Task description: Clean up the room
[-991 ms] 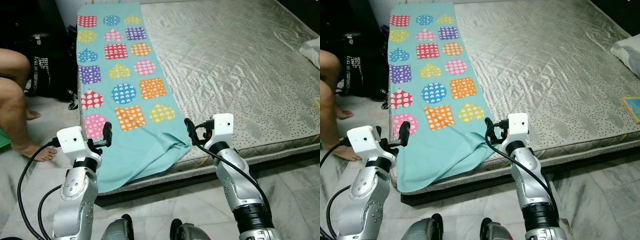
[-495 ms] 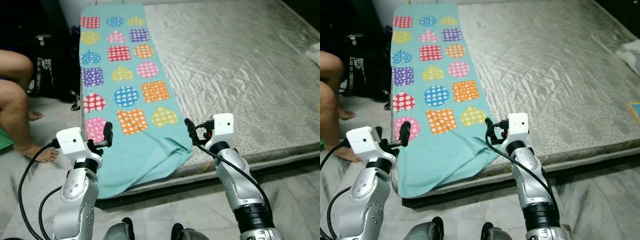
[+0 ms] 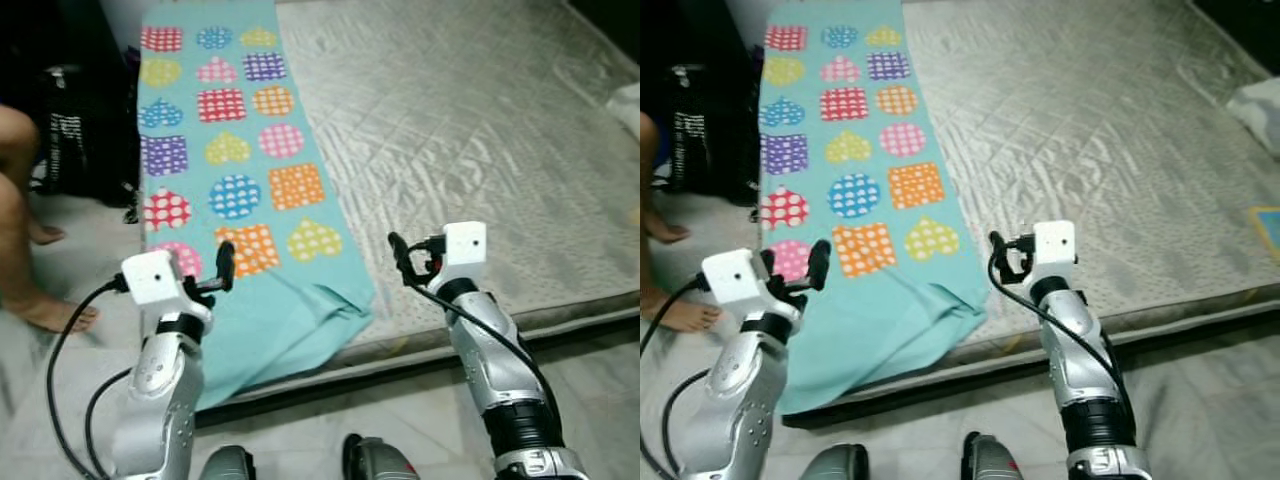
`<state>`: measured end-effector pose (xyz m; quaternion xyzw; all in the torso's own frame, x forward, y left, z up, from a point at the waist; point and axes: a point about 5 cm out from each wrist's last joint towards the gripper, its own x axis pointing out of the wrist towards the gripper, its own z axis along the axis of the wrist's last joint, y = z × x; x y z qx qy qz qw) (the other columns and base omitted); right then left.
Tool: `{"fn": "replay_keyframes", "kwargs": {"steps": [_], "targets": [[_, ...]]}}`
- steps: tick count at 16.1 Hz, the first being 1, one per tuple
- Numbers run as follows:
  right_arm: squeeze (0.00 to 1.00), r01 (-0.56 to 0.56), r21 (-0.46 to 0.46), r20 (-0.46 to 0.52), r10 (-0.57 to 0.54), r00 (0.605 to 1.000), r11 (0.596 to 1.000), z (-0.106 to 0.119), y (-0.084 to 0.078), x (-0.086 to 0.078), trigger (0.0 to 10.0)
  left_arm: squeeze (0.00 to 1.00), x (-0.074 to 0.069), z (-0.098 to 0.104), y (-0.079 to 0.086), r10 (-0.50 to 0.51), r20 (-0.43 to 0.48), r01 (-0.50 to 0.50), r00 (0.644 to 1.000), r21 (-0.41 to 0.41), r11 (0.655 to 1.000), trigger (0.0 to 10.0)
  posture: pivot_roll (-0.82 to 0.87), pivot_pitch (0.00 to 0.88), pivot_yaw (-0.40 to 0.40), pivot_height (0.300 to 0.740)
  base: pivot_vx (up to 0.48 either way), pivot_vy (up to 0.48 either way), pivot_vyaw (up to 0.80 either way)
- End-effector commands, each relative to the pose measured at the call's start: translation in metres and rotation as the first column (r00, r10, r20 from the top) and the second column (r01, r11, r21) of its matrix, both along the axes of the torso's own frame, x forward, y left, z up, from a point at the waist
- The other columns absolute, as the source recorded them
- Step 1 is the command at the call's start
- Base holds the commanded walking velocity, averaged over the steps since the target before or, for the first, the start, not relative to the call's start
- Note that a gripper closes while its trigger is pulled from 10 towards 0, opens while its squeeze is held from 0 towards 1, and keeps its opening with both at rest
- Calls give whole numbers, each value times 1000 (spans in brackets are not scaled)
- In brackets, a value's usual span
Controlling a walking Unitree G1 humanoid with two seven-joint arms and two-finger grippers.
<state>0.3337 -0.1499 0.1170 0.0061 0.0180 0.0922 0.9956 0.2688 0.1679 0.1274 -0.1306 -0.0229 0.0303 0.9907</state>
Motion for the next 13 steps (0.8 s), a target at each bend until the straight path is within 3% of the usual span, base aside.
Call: {"fn": "replay_keyframes", "kwargs": {"steps": [1, 13], "targets": [[0, -12, -3, -12, 12, 1000, 1000, -5, 4, -2, 10000, 0, -4, -4, 4, 10, -21, -10, 1000, 6, 1000, 10000, 119, 240, -20, 740, 0, 0, 0], [0, -55, 32, -20, 56, 998, 998, -8, 10, -6, 10000, 0, -6, -6, 4, 17, -42, -17, 999, 14, 1000, 10000, 124, 240, -20, 740, 0, 0, 0]]}}
